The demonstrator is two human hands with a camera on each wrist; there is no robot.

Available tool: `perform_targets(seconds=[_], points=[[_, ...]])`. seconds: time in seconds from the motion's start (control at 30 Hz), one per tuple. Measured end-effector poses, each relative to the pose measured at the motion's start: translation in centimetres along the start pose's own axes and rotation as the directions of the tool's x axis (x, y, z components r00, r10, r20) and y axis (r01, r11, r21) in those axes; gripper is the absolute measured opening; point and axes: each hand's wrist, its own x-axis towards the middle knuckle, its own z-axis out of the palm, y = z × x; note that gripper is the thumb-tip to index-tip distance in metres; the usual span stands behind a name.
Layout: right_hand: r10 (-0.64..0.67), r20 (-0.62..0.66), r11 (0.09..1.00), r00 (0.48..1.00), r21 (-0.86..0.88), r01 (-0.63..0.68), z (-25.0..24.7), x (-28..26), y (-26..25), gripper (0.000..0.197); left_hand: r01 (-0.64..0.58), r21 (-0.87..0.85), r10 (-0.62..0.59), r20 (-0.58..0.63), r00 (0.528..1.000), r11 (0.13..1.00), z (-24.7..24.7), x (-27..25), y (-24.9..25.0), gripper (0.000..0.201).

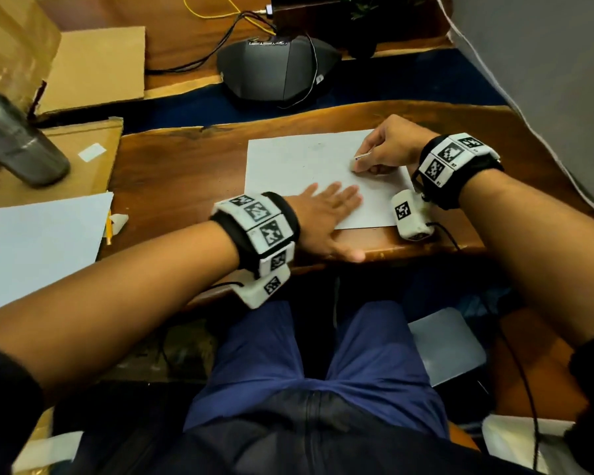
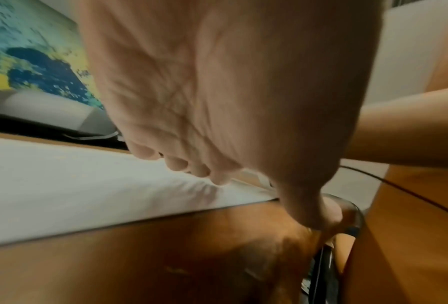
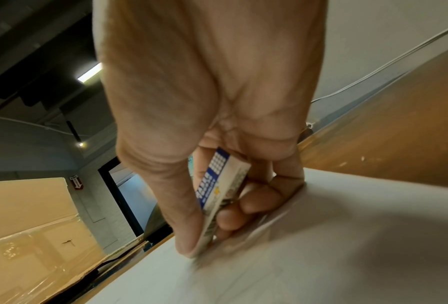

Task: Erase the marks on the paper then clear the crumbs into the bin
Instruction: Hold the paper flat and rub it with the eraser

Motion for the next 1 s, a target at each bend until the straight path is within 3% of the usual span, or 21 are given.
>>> perform_targets(seconds=[0.1,0.23,0.37,0.43,0.5,0.6,0.67,0.73,0.8,0.87,1.0], points=[[0.000,0.012,1.000,1.000,0.016,-0.001,-0.1,0.0,-0.1,0.021,0.003,-0.054,-0.003,-0.005,1.000,0.999,0.2,1.3,-0.7,0.104],[-0.004,0.015,1.000,1.000,-0.005,0.004,-0.2,0.0,0.0,0.021,0.174,-0.176,-0.176,0.005,0.984,0.969,0.4,-0.3,-5.8,0.102],[-0.007,0.035,1.000,0.999,0.000,0.007,-0.3,0.2,0.0,0.020,0.431,-0.123,-0.425,0.075,0.902,0.894,0.8,-2.5,-9.6,0.107],[-0.002,0.033,1.000,0.999,-0.002,0.002,-0.3,0.2,0.0,0.019,0.519,-0.069,-0.517,0.053,0.855,0.852,0.9,-2.8,-9.3,0.112],[0.004,0.034,1.000,0.999,-0.002,-0.004,-0.2,0.2,0.0,0.018,0.457,-0.071,-0.460,-0.022,0.888,0.887,0.9,-2.8,-7.7,0.116],[0.008,0.032,1.000,0.999,0.006,-0.008,-0.1,0.3,-0.1,0.017,0.135,-0.048,-0.137,-0.054,0.989,0.990,1.2,-2.2,-3.9,0.116],[0.013,0.032,1.000,0.999,0.022,-0.014,-0.1,0.4,-0.1,0.017,-0.021,-0.045,0.021,-0.012,1.000,0.999,1.8,-1.9,-1.8,0.115],[0.014,0.036,0.999,0.999,0.028,-0.015,-0.1,0.3,0.0,0.018,-0.041,-0.104,0.042,0.008,0.999,0.994,2.4,-2.5,-1.4,0.115],[0.010,0.037,1.000,0.999,0.024,-0.010,-0.1,0.4,0.1,0.018,0.027,-0.150,-0.025,0.011,1.000,0.988,2.8,-3.8,-2.4,0.115],[0.010,0.039,1.000,0.999,0.010,-0.010,-0.1,0.5,0.0,0.019,0.169,-0.148,-0.163,0.053,0.985,0.974,2.8,-5.2,-3.9,0.117],[0.013,0.039,1.000,0.999,-0.007,-0.013,-0.2,0.8,-0.1,0.019,0.493,-0.112,-0.476,0.145,0.867,0.863,1.9,-5.3,-6.1,0.124]])
